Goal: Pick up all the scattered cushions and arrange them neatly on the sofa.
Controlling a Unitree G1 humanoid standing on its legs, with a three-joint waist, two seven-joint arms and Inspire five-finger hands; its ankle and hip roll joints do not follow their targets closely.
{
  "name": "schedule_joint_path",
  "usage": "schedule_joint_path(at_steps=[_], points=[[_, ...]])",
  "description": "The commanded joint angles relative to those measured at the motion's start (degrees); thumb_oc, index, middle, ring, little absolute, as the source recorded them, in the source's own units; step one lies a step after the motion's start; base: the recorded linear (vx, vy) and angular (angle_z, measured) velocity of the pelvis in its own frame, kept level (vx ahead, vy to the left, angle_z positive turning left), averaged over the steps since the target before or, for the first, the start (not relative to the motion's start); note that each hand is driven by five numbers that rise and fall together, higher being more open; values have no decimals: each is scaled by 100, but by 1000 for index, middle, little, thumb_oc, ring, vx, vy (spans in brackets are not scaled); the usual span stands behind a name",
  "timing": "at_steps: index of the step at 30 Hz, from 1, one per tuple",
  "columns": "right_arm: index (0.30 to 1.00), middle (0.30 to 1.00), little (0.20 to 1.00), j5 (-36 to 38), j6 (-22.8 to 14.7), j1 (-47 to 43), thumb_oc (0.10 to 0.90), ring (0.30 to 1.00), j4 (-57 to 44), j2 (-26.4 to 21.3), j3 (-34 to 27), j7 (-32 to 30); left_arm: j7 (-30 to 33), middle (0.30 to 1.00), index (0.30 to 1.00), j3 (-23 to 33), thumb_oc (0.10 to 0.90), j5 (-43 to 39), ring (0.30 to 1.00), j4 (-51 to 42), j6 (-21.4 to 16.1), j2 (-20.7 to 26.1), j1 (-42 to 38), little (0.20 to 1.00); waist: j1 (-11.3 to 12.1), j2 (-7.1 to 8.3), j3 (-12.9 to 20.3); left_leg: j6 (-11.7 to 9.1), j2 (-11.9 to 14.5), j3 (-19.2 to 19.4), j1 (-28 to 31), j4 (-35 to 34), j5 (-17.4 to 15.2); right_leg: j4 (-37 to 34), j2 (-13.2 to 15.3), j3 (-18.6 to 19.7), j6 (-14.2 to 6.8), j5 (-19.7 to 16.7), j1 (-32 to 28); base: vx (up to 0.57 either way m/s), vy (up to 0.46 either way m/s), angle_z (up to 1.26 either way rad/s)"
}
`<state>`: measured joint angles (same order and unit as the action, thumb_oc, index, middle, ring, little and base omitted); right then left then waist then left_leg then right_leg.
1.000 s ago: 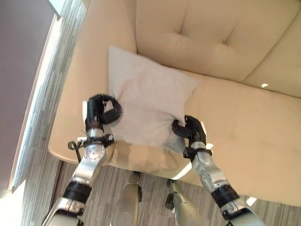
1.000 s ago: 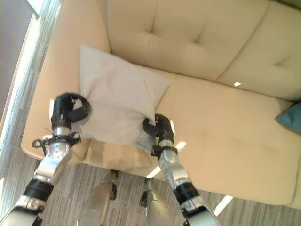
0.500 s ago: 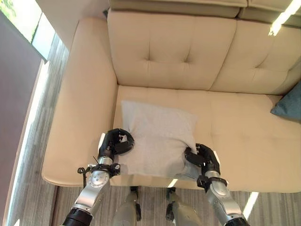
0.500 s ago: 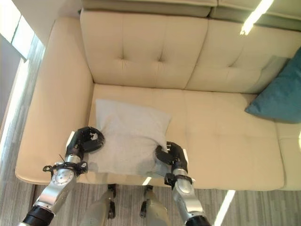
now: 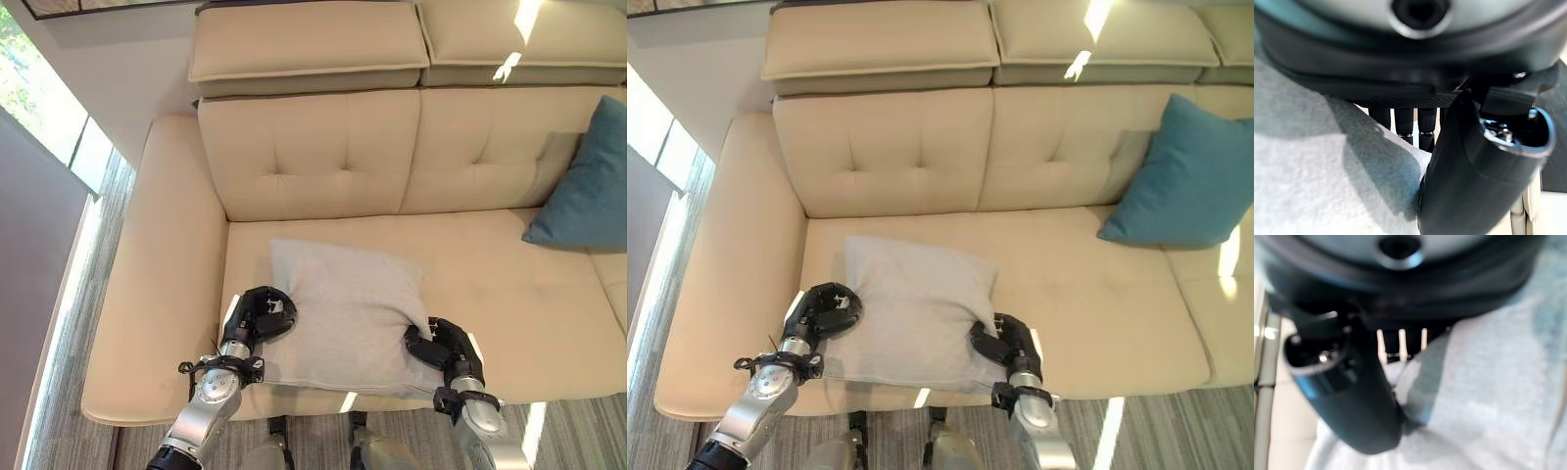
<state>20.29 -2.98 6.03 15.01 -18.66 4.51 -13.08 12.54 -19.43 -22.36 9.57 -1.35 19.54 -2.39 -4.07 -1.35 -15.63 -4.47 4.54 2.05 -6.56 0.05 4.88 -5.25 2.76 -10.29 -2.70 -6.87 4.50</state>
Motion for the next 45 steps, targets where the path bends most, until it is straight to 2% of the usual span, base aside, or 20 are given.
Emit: schedule_joint_path(at_steps=[1,3,7,11,15,17,18,19,20,21,25,27,29,31,34,36,37,38,40,45], points=[[300,300,300,-189,-775,-490,400,300,-981,136,-189,-120,-280,300,300,-21,400,42,300,-752,-501,-15,-131,300,34,377,701,229,-678,-306,-539,965,-1026,486,73,146,-295,984,16,-13,101,-14],[300,300,300,-212,-763,-550,400,300,-1000,151,-210,-125,-316,300,300,17,400,65,300,-800,-497,50,-88,300,85,395,692,266,-728,-404,-597,1004,-1017,847,90,151,-316,1045,216,-7,122,-31],[300,300,300,-209,-762,-661,400,300,-991,278,-115,-35,-288,300,300,209,400,193,300,-889,-506,246,2,300,199,475,551,435,-630,-217,-456,1016,-1095,1695,190,283,-476,1160,623,-9,77,-63],[300,300,300,-301,-678,-658,400,300,-945,298,-120,44,-296,300,300,338,400,172,300,-831,-516,275,75,300,219,425,569,464,-492,-188,-254,766,-1087,1477,442,463,-578,944,678,33,-73,-27],[300,300,300,-395,-688,-709,400,300,-995,306,-178,5,-272,300,300,340,400,139,300,-831,-538,269,115,300,196,333,536,374,-340,-236,-89,617,-1084,1197,746,682,-686,655,831,52,-133,2],[300,300,300,-413,-684,-763,400,300,-996,354,-152,-11,-238,300,300,362,400,165,300,-814,-582,270,91,300,212,375,493,266,-275,-246,-53,620,-1118,943,944,541,-791,498,847,57,-282,0],[300,300,300,-413,-685,-763,400,300,-995,356,-150,-11,-239,300,300,363,400,165,300,-814,-583,271,92,300,205,377,490,267,-277,-252,-49,619,-1118,926,945,533,-792,491,831,63,-347,1],[300,300,300,-427,-672,-777,400,300,-972,367,-124,18,-262,300,300,404,400,207,300,-793,-601,264,157,300,247,439,548,184,-219,-178,-49,567,-1103,592,1003,332,-875,407,684,32,-170,-6],[300,300,300,-427,-672,-776,400,300,-972,368,-123,18,-263,300,300,404,400,208,300,-793,-602,264,160,300,246,439,551,183,-218,-179,-45,560,-1101,575,1001,329,-874,398,675,36,-393,-18],[300,300,300,-467,-657,-762,400,300,-1000,299,-77,23,-230,300,300,430,400,145,300,-790,-612,193,189,300,250,432,597,44,0,-178,-98,462,-966,596,879,378,-821,432,725,14,-321,-11],[300,300,300,-532,-684,-700,400,300,-1046,94,-67,42,-227,300,300,410,400,40,300,-666,-602,40,192,300,193,313,601,-164,372,-229,-164,415,-794,584,609,259,-645,662,643,11,-330,-4],[300,300,300,-543,-688,-686,400,300,-1043,51,-79,37,-226,300,300,396,400,31,300,-645,-612,7,169,300,165,286,570,-203,433,-224,-226,503,-755,589,562,196,-582,730,591,-12,-210,4],[300,300,300,-532,-696,-589,400,300,-1025,-26,-172,-8,-240,300,300,319,400,-3,300,-617,-620,-74,105,300,26,283,525,-160,568,185,-395,889,-685,548,501,24,-441,869,409,-16,-220,29],[300,300,300,-504,-704,-594,400,300,-983,-40,-189,-31,-270,300,300,259,400,20,300,-633,-624,-80,70,300,-18,286,508,-79,483,393,-446,1020,-744,501,464,-22,-369,906,304,4,-131,46],[300,300,300,-521,-701,-629,400,300,-979,-36,-197,-71,-312,300,300,183,400,69,300,-658,-588,-62,-20,300,16,282,478,43,-22,291,-722,1101,-882,438,404,-27,-357,867,263,18,-68,22],[300,300,300,-581,-687,-636,400,300,-950,-18,-186,-39,-327,300,300,194,400,90,300,-642,-564,-67,-11,300,-8,233,576,89,-62,401,-582,684,-845,400,348,-8,-400,864,290,68,40,29],[300,300,300,-603,-681,-668,400,300,-922,-12,-160,-60,-324,300,300,193,400,104,300,-645,-563,-40,-5,300,32,239,574,118,-138,288,-590,671,-855,389,337,23,-409,848,297,64,36,4],[300,300,300,-605,-687,-703,400,300,-908,0,-142,-61,-334,300,300,180,400,133,300,-659,-560,-23,-15,300,61,257,554,105,-201,157,-610,668,-862,382,324,33,-409,838,292,15,45,-12],[300,300,300,-652,-673,-716,400,300,-876,34,-172,-62,-344,300,300,198,400,218,300,-705,-550,19,-2,300,20,291,617,117,-179,287,-627,470,-775,301,316,8,-444,786,363,5,42,-10],[300,300,300,-699,-645,-828,400,300,-809,78,-100,-80,-280,300,300,386,400,277,300,-645,-528,126,136,300,116,402,719,145,-170,395,-502,58,-635,108,325,8,-528,601,445,35,34,-10]])
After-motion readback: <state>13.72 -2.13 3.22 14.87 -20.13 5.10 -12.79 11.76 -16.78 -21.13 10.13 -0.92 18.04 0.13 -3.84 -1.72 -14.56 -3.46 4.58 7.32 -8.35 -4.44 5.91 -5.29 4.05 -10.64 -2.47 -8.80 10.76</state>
